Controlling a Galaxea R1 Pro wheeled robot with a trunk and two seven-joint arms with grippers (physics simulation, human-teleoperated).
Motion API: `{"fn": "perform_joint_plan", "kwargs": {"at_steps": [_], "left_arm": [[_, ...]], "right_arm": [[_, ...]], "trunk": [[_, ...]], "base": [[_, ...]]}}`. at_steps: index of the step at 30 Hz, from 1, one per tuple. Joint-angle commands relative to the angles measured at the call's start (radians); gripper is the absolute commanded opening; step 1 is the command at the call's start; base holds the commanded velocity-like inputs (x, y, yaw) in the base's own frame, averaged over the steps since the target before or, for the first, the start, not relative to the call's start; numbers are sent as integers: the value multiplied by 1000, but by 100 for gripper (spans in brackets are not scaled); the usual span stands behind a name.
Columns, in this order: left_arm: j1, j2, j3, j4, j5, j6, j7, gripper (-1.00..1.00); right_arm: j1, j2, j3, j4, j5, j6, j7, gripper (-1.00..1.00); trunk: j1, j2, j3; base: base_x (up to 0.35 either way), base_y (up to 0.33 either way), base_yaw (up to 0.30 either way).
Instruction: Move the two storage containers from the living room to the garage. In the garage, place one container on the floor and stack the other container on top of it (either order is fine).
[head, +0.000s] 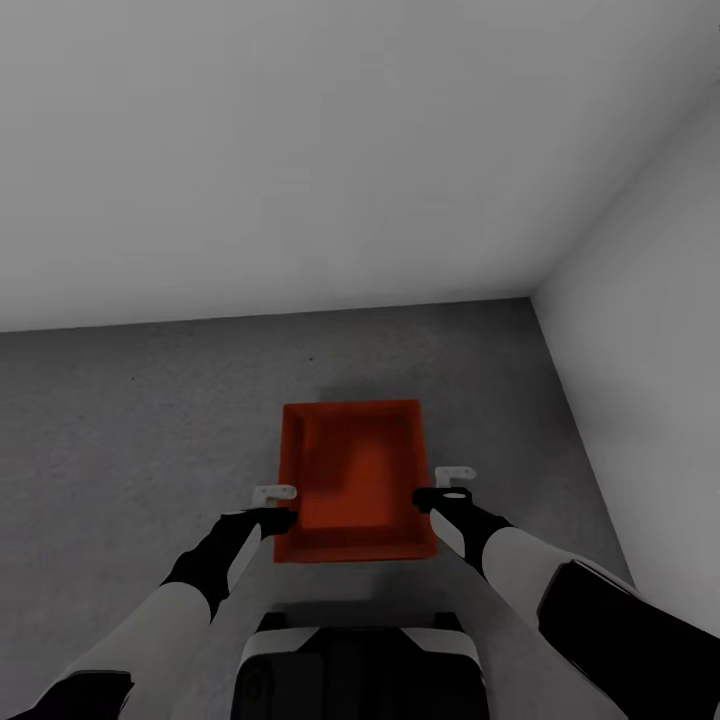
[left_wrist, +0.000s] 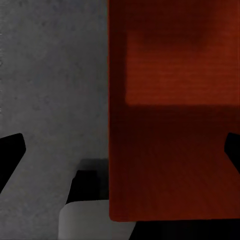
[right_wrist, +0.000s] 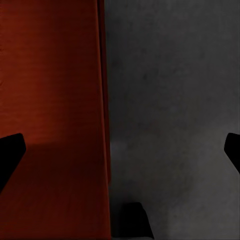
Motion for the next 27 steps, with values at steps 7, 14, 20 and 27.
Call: {"fn": "perform_joint_plan", "kwargs": {"at_steps": [7, 14, 20, 27], "left_arm": [[0, 0, 1, -2, 5, 6, 4, 100], [0, 0, 1, -2, 5, 6, 4, 100], [0, 0, 1, -2, 5, 6, 4, 100], [0, 0, 1, -3, 5, 5, 4, 100]], "right_arm": [[0, 0, 9, -2, -4, 7, -6, 100], [0, 0, 8, -2, -4, 6, -7, 100], [0, 1, 9, -2, -4, 5, -8, 100], [0, 1, 9, -2, -4, 4, -9, 100]], "trunk": [[-27, 48, 21], [-53, 97, 43], [-76, 139, 62], [-103, 188, 84]], "base": [[0, 0, 0], [0, 0, 0], [0, 0, 0], [0, 0, 0]]}}
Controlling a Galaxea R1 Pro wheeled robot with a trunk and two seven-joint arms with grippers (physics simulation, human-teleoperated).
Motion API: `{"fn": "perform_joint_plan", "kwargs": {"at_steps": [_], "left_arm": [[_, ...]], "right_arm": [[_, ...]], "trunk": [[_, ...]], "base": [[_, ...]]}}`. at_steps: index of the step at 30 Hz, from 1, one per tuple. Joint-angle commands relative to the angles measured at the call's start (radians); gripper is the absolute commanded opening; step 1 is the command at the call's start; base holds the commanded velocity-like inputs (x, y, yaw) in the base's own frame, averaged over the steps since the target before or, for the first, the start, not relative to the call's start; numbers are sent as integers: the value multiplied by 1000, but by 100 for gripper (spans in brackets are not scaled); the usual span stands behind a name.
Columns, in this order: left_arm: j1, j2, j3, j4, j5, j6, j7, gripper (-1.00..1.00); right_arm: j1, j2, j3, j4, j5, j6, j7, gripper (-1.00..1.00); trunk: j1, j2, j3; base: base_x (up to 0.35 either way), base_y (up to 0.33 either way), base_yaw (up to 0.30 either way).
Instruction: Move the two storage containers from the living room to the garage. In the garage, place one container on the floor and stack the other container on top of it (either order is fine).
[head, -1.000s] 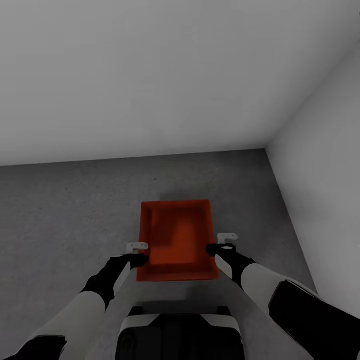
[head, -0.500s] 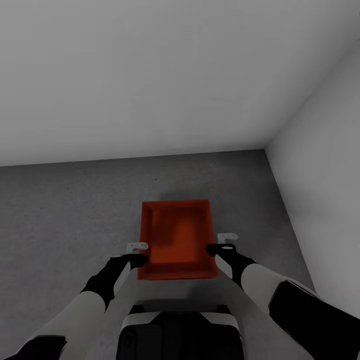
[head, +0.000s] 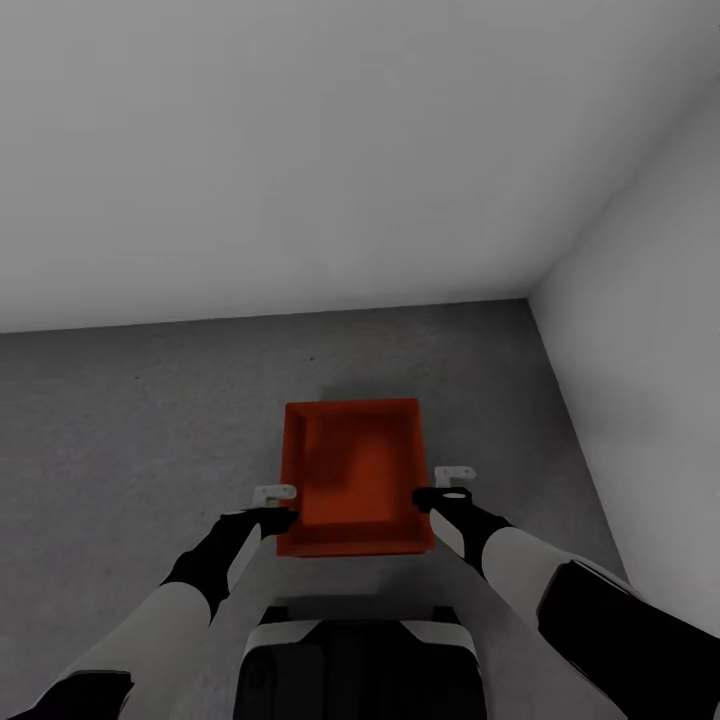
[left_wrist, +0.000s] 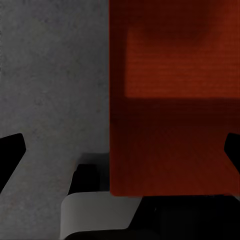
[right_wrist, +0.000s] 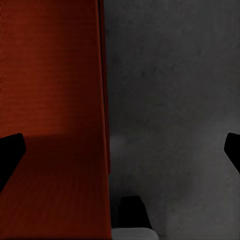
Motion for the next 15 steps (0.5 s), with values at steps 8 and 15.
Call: {"fn": "perform_joint_plan", "kwargs": {"at_steps": [8, 15], "left_arm": [[0, 0, 1, -2, 5, 5, 4, 100], [0, 0, 1, -2, 5, 4, 5, 100]], "right_arm": [[0, 0, 8, -2, -5, 5, -7, 100], [0, 1, 9, -2, -5, 5, -7, 100]], "trunk": [[-30, 55, 31], [-53, 97, 60]], "base": [[0, 0, 0], [0, 0, 0]]}}
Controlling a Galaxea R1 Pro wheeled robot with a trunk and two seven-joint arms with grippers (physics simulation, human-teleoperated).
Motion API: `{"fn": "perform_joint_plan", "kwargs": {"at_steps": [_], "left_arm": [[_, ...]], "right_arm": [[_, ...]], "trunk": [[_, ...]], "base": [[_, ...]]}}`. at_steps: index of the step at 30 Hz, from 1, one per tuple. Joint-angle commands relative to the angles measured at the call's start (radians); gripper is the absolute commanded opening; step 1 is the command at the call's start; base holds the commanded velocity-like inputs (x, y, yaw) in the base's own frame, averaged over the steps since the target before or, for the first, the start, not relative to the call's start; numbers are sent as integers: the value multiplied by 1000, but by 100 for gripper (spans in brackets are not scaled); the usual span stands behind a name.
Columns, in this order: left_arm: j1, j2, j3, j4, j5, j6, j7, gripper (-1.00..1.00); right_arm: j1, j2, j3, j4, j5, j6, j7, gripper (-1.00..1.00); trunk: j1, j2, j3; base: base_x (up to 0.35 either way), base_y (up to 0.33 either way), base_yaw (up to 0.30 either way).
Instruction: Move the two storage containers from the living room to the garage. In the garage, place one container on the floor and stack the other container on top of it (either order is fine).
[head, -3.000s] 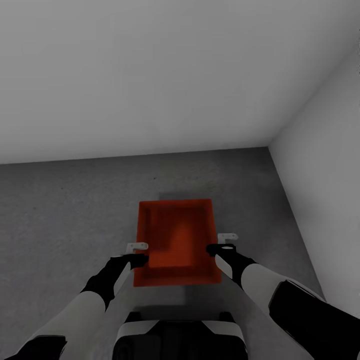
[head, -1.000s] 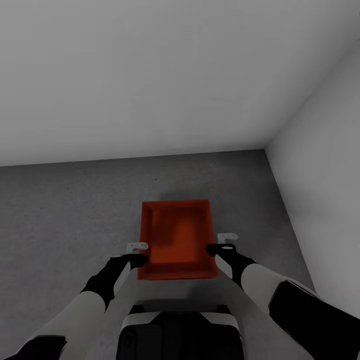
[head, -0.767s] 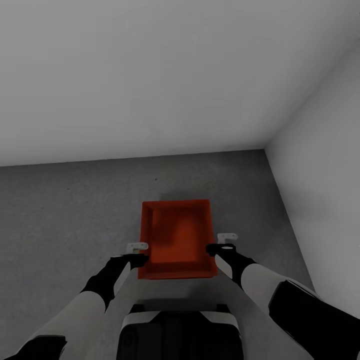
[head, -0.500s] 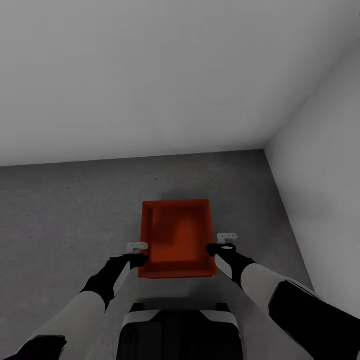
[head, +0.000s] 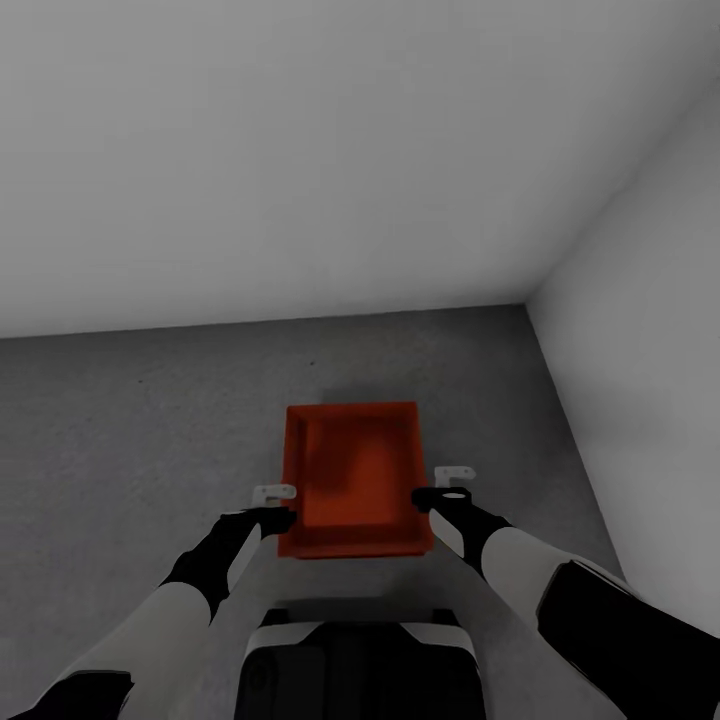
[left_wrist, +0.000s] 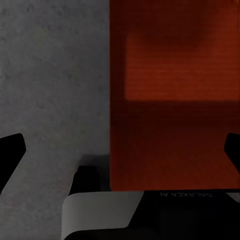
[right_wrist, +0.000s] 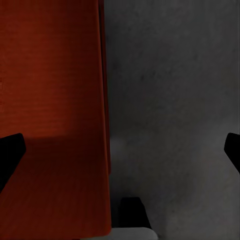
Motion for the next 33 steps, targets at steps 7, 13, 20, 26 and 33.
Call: {"fn": "perform_joint_plan", "kwargs": {"at_steps": [7, 13, 20, 26, 33], "left_arm": [[0, 0, 1, -2, 5, 3, 4, 100], [0, 0, 1, -2, 5, 3, 3, 100], [0, 1, 1, -3, 5, 3, 3, 100], [0, 0, 1, -3, 5, 2, 3, 100], [0, -1, 1, -3, 5, 2, 3, 100]], "right_arm": [[0, 0, 9, -2, -4, 7, -6, 100], [0, 0, 9, -2, -4, 7, -6, 100], [0, 0, 9, -2, -4, 8, -6, 100], [0, 0, 8, -2, -3, 8, -6, 100], [2, 0, 8, -2, -4, 7, -6, 100]], "trunk": [[1, -1, 10], [1, -1, 19], [1, -1, 30], [1, -1, 40], [1, -1, 51]], "base": [[0, 0, 0], [0, 0, 0], [0, 0, 0], [0, 0, 0], [0, 0, 0]]}}
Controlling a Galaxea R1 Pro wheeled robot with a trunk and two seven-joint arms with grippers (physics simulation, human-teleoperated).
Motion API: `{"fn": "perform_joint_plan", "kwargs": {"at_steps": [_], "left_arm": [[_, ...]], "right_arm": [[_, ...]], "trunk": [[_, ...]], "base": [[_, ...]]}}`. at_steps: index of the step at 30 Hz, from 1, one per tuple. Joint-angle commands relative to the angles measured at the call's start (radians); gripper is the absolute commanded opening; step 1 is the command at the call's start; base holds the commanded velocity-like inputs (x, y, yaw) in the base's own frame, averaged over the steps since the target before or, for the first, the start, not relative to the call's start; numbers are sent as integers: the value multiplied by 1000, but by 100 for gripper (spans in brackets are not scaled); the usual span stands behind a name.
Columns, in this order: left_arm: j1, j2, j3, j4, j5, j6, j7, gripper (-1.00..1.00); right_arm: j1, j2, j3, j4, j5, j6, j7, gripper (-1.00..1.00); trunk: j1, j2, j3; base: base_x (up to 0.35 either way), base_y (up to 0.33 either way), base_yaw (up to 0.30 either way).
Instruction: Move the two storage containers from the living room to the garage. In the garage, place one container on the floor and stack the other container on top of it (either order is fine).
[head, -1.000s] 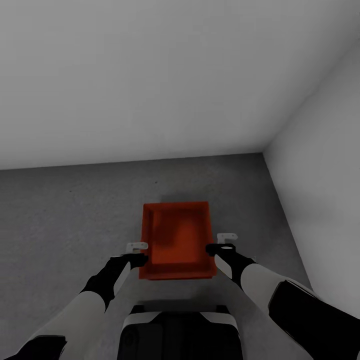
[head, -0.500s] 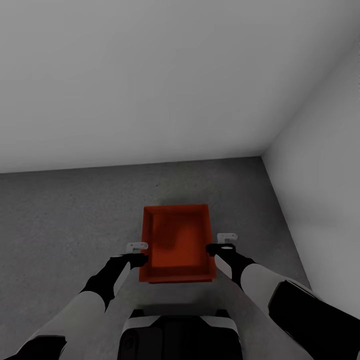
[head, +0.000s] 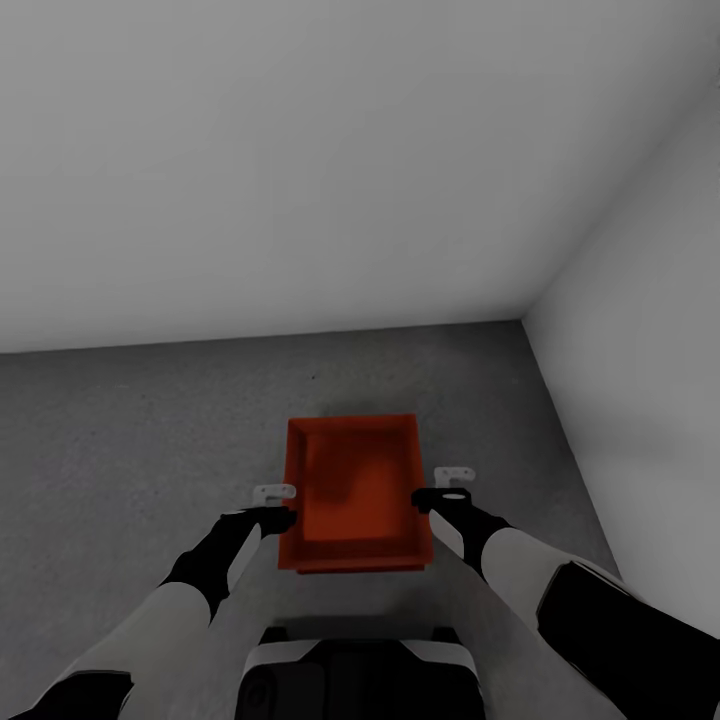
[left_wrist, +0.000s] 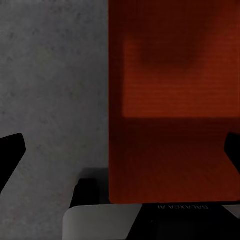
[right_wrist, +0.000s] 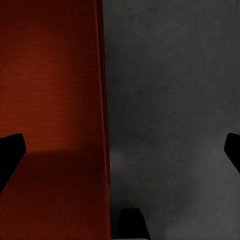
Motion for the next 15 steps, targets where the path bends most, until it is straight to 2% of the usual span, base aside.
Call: {"fn": "perform_joint_plan", "kwargs": {"at_steps": [1, 15], "left_arm": [[0, 0, 1, -2, 5, 6, 4, 100], [0, 1, 1, -2, 5, 4, 4, 100]], "right_arm": [[0, 0, 8, -2, -4, 7, -6, 100], [0, -1, 8, -2, -4, 6, -6, 100]], "trunk": [[1, -1, 0], [1, -1, 22]], "base": [[0, 0, 0], [0, 0, 0]]}}
